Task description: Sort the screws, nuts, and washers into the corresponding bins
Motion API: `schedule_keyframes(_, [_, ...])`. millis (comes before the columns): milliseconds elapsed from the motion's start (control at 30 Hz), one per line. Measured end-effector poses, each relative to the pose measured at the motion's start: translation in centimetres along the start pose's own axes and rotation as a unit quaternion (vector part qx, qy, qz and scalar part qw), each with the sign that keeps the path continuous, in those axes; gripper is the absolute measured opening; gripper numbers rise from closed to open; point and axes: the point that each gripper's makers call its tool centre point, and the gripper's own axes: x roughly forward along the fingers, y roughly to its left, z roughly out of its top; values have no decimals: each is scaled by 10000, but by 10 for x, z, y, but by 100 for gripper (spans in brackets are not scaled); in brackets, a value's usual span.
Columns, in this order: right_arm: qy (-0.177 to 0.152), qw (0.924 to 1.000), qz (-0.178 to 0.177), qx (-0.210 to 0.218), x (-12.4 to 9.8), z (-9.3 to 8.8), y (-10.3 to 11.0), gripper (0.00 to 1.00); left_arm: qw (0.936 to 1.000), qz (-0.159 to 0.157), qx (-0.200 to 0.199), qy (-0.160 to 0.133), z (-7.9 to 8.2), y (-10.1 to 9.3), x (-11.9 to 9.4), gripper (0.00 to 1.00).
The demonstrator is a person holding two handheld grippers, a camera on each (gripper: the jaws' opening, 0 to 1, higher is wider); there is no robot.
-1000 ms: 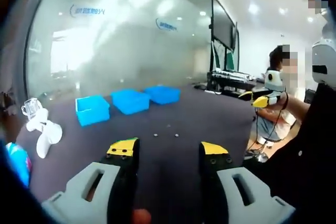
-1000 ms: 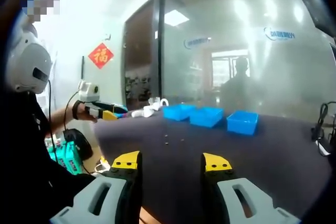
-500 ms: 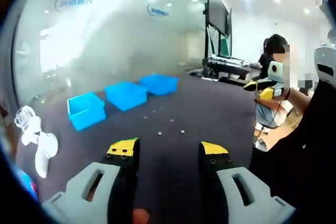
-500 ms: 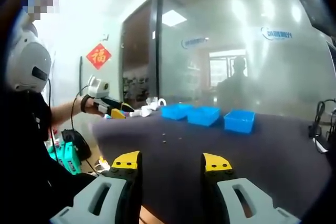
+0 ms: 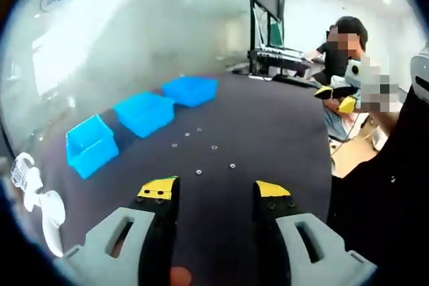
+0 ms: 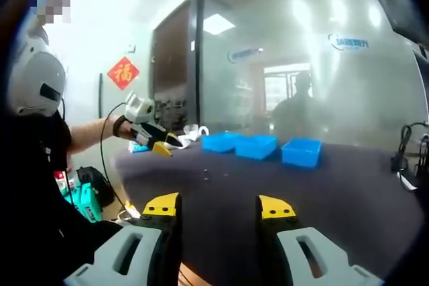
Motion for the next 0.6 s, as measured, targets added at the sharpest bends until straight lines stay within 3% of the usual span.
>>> schedule_keyframes(267, [-6,10000,-49,37,-5,-4,-5,39,9988,-67,-444,219,9,4,23,41])
schedule_keyframes(400, [-33,9999,-85,58,-7,-3,-7,39,9977,81,-199,642,1,13,37,39])
schedule_keyframes(600, [-35,9998,-137,123,-10,-7,-10,39,9952,2,-235,945,-6,9,58,38])
